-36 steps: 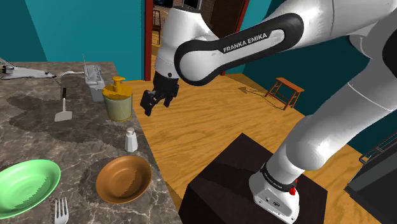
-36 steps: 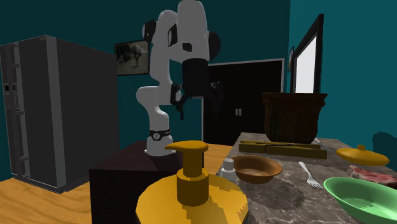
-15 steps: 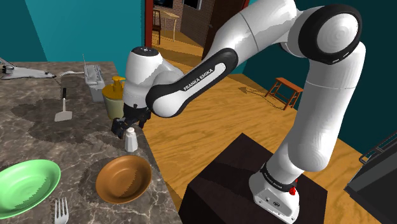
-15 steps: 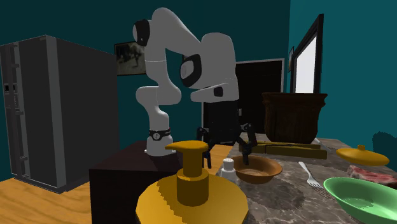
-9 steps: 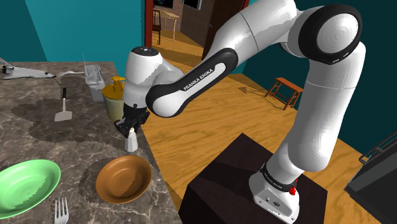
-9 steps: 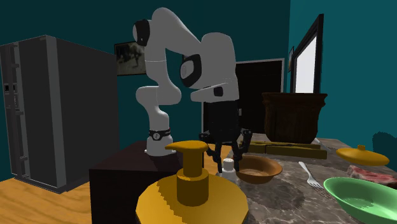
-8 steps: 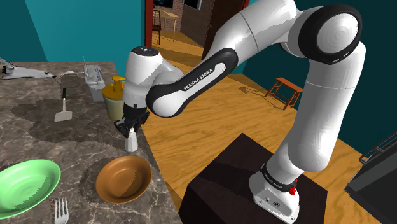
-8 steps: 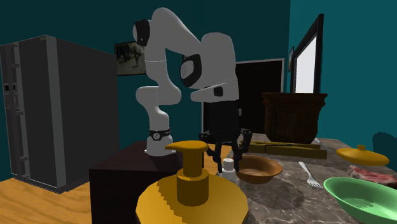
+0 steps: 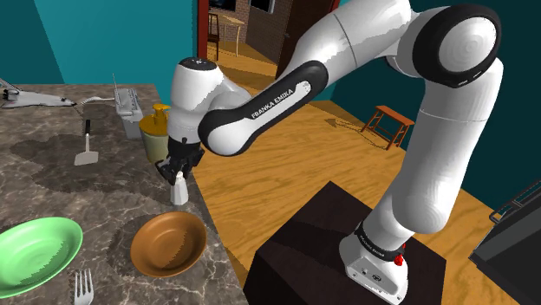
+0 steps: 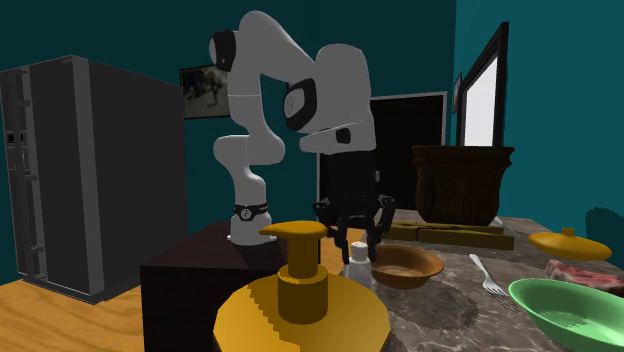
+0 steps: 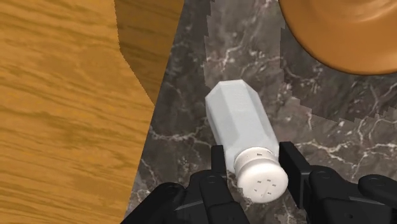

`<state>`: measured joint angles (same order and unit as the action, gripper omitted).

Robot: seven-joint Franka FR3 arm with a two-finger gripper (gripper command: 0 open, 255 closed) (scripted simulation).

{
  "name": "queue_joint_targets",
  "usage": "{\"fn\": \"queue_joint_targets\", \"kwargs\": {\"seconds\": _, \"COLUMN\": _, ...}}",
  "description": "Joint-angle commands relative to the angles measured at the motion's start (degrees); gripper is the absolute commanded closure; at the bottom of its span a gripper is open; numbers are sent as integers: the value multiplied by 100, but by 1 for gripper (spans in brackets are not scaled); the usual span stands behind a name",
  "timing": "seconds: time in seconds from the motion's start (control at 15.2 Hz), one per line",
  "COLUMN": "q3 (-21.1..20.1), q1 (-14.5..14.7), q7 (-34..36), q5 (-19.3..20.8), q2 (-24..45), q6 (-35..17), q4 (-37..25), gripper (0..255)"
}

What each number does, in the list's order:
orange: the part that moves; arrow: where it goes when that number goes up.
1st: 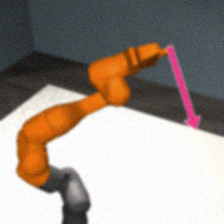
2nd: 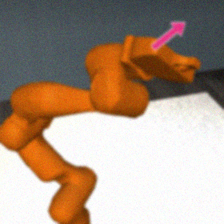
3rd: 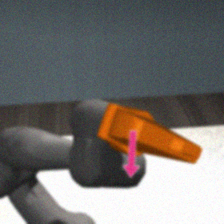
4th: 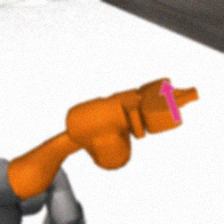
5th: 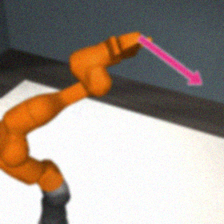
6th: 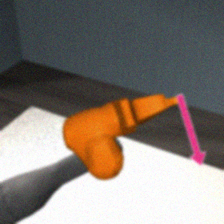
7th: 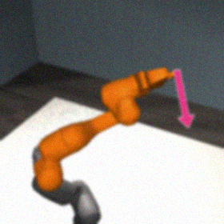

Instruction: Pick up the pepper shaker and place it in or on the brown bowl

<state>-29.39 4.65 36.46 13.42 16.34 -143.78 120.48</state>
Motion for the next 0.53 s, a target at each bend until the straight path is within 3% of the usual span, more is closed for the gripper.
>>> {"fn": "queue_joint_targets", "kwargs": {"seconds": 0.0, "q3": -37, "q1": -32, "q7": -62, "q5": -81, "q2": -80, "q6": 113, "q4": -44, "gripper": 255}}
{"fn": "queue_joint_targets", "kwargs": {"seconds": 0.46, "q3": -167, "q1": -136, "q7": -282, "q5": -401, "q2": -432, "q6": 564, "q4": -198, "gripper": 255}}
